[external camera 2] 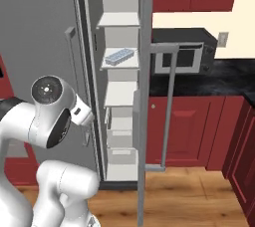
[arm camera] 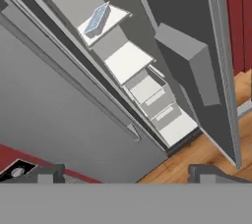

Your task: The ice cube tray has been filled with water. Take the tray and place it in the freezer to make ice. Close the freezer door after placing the tray.

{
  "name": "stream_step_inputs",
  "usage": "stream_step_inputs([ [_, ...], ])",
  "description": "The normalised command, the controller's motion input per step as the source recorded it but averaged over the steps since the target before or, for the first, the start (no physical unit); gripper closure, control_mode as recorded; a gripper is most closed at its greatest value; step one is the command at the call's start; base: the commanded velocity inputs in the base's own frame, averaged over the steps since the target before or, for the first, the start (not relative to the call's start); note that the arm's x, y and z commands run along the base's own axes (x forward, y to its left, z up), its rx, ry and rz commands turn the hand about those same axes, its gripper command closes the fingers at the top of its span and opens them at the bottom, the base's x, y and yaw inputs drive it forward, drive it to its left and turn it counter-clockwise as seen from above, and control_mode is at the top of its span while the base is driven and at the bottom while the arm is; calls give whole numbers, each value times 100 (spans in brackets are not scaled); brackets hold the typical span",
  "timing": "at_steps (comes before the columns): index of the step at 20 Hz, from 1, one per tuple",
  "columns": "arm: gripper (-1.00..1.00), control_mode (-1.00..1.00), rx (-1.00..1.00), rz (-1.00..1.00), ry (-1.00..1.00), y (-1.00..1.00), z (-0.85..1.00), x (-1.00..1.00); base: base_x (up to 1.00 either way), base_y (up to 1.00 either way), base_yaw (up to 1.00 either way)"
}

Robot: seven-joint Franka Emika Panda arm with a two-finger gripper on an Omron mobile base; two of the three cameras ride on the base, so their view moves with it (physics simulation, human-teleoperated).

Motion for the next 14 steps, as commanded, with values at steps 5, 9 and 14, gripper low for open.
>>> stream_step_inputs([
  [5,-100,100,0,0,0,0,0,0,-31,-36,14],
  [9,-100,100,0,0,0,0,0,0,-3,-40,17],
  [14,-100,100,0,0,0,0,0,0,0,-47,15],
])
